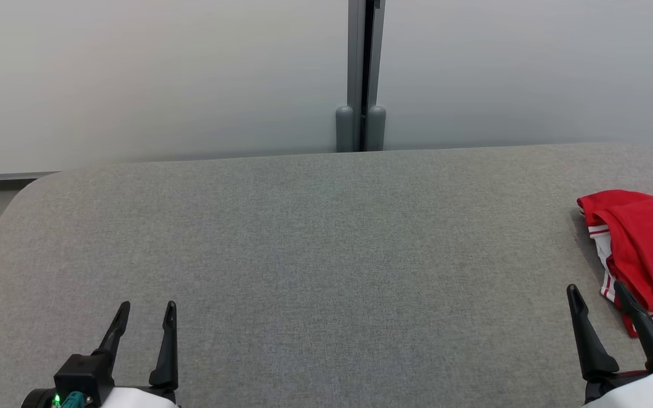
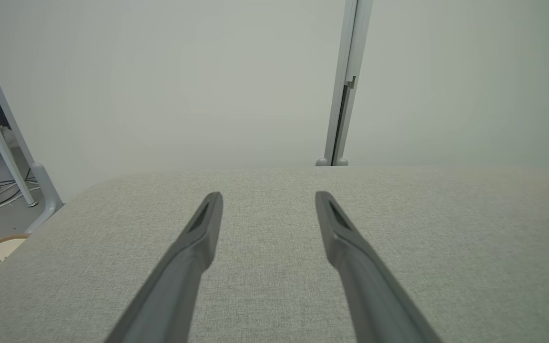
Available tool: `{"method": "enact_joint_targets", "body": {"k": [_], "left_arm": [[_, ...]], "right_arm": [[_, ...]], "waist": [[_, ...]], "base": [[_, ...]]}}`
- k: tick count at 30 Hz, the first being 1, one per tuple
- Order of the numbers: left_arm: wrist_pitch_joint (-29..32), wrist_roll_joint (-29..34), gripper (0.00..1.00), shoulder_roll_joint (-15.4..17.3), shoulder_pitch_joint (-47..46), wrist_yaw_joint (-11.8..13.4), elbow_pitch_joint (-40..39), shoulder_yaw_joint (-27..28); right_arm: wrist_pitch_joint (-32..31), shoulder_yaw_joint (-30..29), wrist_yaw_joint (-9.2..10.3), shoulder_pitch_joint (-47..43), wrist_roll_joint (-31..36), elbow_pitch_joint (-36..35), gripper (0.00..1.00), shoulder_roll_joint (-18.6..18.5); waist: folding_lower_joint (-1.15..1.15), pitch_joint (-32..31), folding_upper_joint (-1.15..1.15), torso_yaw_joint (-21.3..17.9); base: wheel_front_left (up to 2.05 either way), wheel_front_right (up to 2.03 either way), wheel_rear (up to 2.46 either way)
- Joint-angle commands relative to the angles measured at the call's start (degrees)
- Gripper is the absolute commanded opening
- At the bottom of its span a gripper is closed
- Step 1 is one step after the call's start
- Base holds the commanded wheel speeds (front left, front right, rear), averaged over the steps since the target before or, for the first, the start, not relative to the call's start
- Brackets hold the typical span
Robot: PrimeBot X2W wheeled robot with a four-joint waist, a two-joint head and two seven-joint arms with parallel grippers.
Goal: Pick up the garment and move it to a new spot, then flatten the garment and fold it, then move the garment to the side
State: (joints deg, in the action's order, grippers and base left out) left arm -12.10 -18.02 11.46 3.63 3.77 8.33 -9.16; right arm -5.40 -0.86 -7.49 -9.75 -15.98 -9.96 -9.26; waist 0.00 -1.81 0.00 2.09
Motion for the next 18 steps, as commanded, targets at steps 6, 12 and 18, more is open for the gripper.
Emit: {"method": "enact_joint_targets", "body": {"k": [6, 12, 18], "left_arm": [[-0.3, -0.4, 1.0, 0.3, -0.5, 0.3, 0.4, -0.1], [-0.5, -0.6, 1.0, 0.4, -1.0, 0.5, 0.9, -0.2], [-0.8, -0.6, 1.0, 0.4, -1.6, 0.7, 1.3, -0.5]], "right_arm": [[-0.2, 0.3, 0.0, 0.0, -0.3, 0.1, 1.0, -0.2], [-0.3, 0.7, 0.0, 0.1, -0.5, 0.3, 1.0, -0.3], [-0.2, 0.7, 0.0, 0.1, -0.4, 0.1, 1.0, -0.3]], "waist": [[0.0, 0.1, 0.0, 0.1], [0.0, 0.1, 0.0, 0.2], [0.0, 0.1, 0.0, 0.3]], "base": [[0.0, 0.0, 0.0], [0.0, 0.0, 0.0], [0.0, 0.0, 0.0]]}}
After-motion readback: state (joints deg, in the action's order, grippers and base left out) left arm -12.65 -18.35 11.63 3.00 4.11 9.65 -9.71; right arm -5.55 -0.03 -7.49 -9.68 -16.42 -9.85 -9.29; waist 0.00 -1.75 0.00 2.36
